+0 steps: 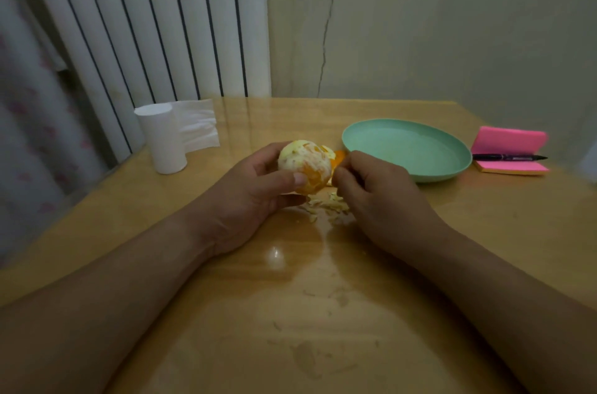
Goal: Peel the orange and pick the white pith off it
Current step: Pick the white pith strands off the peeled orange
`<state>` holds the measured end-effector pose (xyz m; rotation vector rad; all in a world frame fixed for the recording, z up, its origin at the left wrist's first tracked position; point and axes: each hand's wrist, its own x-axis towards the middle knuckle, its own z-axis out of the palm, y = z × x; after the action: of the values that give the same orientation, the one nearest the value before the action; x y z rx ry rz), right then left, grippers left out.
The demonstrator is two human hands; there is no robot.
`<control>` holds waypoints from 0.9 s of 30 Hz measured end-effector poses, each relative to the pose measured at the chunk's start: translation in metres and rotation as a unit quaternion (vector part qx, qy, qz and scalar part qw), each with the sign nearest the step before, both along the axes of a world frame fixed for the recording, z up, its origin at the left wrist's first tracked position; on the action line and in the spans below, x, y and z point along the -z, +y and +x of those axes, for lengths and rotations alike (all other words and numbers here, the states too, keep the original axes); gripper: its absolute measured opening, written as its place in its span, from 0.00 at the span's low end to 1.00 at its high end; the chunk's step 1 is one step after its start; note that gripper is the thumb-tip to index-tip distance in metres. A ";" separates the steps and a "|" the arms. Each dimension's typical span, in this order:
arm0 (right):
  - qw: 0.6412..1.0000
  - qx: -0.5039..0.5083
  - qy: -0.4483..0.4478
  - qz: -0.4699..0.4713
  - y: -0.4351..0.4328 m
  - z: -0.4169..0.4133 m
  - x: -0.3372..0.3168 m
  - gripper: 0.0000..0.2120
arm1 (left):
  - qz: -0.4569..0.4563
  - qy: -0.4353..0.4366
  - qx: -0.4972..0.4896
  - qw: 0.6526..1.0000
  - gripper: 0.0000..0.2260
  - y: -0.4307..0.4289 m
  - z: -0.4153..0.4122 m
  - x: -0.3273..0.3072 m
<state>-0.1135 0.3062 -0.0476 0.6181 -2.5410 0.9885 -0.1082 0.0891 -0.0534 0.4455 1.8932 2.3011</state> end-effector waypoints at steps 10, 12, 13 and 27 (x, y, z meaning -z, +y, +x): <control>0.998 0.025 0.040 -0.030 0.002 0.005 0.001 0.06 | 0.036 -0.022 0.000 0.999 0.27 -0.003 0.003 -0.003; 0.997 0.025 0.057 -0.047 0.000 0.009 -0.001 0.03 | 0.046 -0.029 0.005 0.999 0.28 -0.005 0.001 -0.002; 0.996 0.023 0.059 -0.058 -0.001 0.010 -0.001 0.03 | 0.048 -0.032 0.007 0.998 0.28 -0.005 0.001 -0.002; 0.991 -0.035 0.017 -0.132 -0.005 0.021 -0.008 0.03 | -0.114 0.102 -0.056 0.987 0.28 -0.003 0.010 -0.006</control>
<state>-0.0930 0.3011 -0.0393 0.6435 -2.3180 1.2986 -0.0981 0.0858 -0.0471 0.5782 2.3016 2.1376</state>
